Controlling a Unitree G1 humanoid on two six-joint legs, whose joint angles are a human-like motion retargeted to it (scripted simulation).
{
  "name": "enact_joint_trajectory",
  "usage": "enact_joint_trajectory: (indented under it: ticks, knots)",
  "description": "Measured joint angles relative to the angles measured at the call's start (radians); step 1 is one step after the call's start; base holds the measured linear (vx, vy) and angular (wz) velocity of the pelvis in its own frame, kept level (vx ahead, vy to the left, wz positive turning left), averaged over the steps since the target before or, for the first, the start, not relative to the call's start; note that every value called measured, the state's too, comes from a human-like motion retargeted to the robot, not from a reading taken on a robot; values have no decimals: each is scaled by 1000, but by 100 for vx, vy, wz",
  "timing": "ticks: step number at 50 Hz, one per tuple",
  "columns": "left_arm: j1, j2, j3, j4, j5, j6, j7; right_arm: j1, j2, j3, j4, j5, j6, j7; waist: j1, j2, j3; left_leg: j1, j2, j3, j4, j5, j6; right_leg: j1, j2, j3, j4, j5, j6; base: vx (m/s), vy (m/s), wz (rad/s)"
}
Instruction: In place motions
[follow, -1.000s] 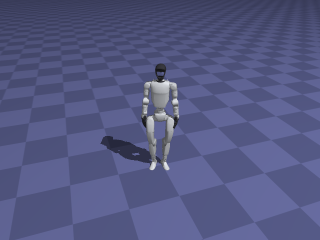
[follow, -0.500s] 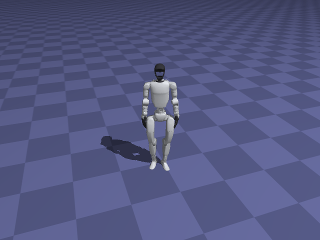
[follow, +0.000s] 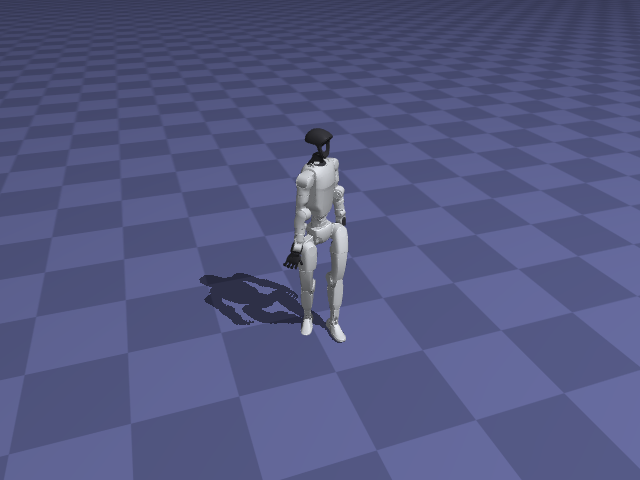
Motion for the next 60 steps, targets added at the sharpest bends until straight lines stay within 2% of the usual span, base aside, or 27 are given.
enact_joint_trajectory:
  ticks: [5, 12, 20, 28, 35, 40, 46, 51, 53, 55, 60]
  knots:
    - [39, 20, 60, 53, -19, 14, 42, -46, -7, 32, -57, -43, -5, -8, 56, -4, 18, -4, -16, -20, -1, 13, -9, 12, -2, -39, 2, -5, 11, -2, 10, 48]
    - [110, 37, 61, 107, 49, 4, 90, -124, 42, 30, -149, 45, -38, 38, 92, -3, 49, 6, -23, -17, -3, 18, -8, 23, -10, -47, 4, -1, 9, -4, 2, 2]
    - [136, 8, 65, 108, 59, -1, 74, -118, 120, 44, -234, 112, -86, 92, 59, 3, 28, 2, -21, -14, 2, 3, 4, 14, -7, -32, 5, 8, 4, -1, -3, -6]
    - [116, -25, 65, 53, -28, -35, 96, -115, 121, 105, -159, -9, -76, 116, 11, 4, -2, -8, 9, 71, 5, -38, 29, -42, 5, 97, -8, 32, -31, -7, -15, -80]
    - [149, 4, 10, 28, 68, -17, 74, -133, 68, 120, -47, -104, -28, 62, -112, 21, -58, -6, 80, 199, -8, -82, 27, -119, 21, 254, -18, 77, -68, -17, -22, -133]
    - [187, 25, 36, 40, 106, 18, 15, -155, 20, 77, -25, -44, -3, 29, -240, 68, -81, 11, 136, 320, -13, -114, 38, -161, 58, 357, -26, 116, -92, -31, -21, -140]
    - [234, 27, 76, 33, 89, 33, -18, -184, -23, 31, -42, 56, -3, -7, -285, 133, -84, 67, 197, 536, -47, -157, 68, -208, 134, 542, -28, 169, -116, -39, -12, -199]
    - [262, 19, 78, -5, 101, 34, -15, -181, -29, 27, -37, 83, -14, -76, -316, 170, -109, 105, 232, 680, -79, -192, 67, -256, 183, 665, -22, 204, -124, -36, 1, -159]
    - [263, 17, 69, -26, 111, 37, -9, -172, -26, 24, -22, 88, -13, -91, -344, 182, -114, 116, 234, 701, -85, -204, 70, -267, 195, 680, -20, 211, -125, -31, 5, -29]
    - [257, 12, 55, -46, 108, 39, -5, -160, -21, 15, 1, 88, -8, -94, -475, 189, -123, 90, 258, 608, -45, -205, 39, -262, 163, 586, -22, 201, -118, -27, 10, 154]
    - [227, -20, 74, -73, 40, 37, -21, -120, -3, 41, 69, 57, 16, -64, -525, 201, -135, 107, 269, 630, -52, -218, 33, -273, 173, 599, -17, 205, -119, -13, 10, -6]
